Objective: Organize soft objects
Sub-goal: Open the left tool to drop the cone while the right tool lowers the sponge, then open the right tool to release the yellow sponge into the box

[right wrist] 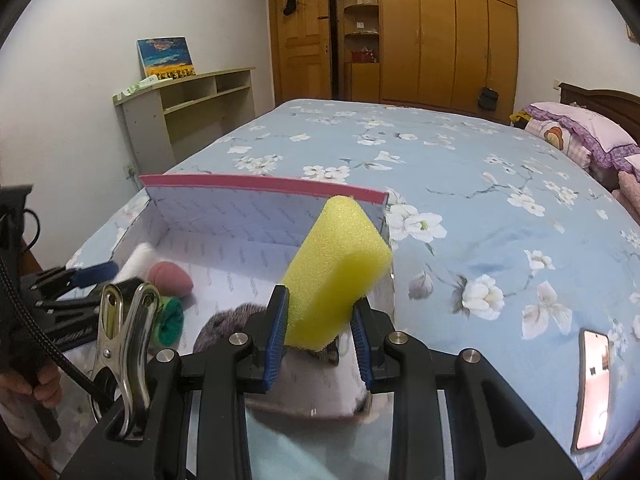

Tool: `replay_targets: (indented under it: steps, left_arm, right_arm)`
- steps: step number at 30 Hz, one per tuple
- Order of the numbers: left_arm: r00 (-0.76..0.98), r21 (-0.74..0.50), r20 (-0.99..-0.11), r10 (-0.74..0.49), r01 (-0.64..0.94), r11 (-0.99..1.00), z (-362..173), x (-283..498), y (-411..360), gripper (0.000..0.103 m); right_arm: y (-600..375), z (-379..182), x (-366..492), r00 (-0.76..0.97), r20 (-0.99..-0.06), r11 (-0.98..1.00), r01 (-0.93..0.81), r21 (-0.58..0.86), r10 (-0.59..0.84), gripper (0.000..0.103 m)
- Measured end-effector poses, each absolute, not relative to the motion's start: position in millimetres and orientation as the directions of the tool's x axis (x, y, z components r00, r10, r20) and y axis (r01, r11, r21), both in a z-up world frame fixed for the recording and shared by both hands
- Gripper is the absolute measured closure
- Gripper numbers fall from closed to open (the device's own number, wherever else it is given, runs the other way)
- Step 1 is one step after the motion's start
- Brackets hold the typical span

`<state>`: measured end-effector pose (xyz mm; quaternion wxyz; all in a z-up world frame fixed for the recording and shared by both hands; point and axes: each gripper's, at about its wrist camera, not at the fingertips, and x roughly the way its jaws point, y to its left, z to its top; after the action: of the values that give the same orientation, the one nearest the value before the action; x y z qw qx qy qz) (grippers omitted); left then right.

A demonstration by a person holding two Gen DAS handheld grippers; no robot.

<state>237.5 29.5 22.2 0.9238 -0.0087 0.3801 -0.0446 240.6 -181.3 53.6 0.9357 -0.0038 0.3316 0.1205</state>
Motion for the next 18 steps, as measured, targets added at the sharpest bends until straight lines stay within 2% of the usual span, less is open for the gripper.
replay_targets:
  steps: [7, 13, 18]
  left_arm:
    - [0.705, -0.06, -0.703, -0.096, 0.075, 0.995, 18.6, 239.4, 29.0, 0.047]
    - [0.711, -0.06, -0.696, -0.095, 0.075, 0.995, 21.3, 238.0, 28.8, 0.047]
    - [0.717, -0.056, -0.691, -0.094, 0.076, 0.995, 25.4, 238.9, 26.7, 0.047]
  right_arm:
    - [-177.2, 43.9, 268.5, 0.739, -0.634, 0.971, -0.224, 0.085, 0.226, 0.072]
    - [-174.4, 21.3, 287.2, 0.7, -0.687, 0.977, -0.203, 0.071, 0.195, 0.072]
    - [-179.7, 10.0, 290.8, 0.679, -0.699, 0.973, -0.202, 0.114, 0.223, 0.071]
